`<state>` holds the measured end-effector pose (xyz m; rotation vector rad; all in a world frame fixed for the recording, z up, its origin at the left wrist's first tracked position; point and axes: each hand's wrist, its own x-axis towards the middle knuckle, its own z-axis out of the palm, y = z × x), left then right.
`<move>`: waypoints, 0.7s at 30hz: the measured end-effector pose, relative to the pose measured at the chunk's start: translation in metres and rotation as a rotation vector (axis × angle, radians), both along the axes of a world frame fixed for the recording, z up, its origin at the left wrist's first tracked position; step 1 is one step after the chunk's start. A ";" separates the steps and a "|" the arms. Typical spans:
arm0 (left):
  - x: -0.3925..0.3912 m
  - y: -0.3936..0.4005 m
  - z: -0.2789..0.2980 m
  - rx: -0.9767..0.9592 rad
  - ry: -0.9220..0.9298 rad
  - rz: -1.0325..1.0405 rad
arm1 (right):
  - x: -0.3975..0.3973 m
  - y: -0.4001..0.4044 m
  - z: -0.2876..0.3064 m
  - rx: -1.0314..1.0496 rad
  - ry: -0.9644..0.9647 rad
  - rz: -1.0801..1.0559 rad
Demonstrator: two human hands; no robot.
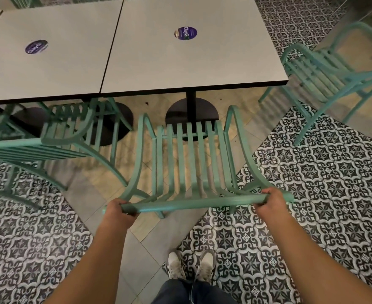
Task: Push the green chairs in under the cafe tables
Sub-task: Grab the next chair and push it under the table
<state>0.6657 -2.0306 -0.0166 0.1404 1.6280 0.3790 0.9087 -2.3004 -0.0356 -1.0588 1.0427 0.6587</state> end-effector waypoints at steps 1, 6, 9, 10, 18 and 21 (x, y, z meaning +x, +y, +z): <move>0.003 0.000 0.000 0.001 0.009 0.003 | 0.003 0.001 0.000 0.000 -0.007 0.001; 0.016 0.008 0.000 0.005 0.015 0.028 | 0.020 0.013 -0.005 -0.016 -0.024 0.004; 0.026 0.014 -0.001 0.008 0.003 0.033 | 0.032 0.022 -0.007 -0.014 -0.032 0.021; 0.030 0.016 -0.001 0.016 -0.001 0.033 | 0.035 0.024 -0.008 -0.012 -0.032 0.017; 0.061 0.052 -0.006 0.038 -0.011 0.037 | 0.062 0.055 0.000 -0.020 -0.031 0.028; 0.076 0.070 -0.008 0.019 -0.021 0.047 | 0.076 0.069 0.000 -0.026 -0.035 -0.001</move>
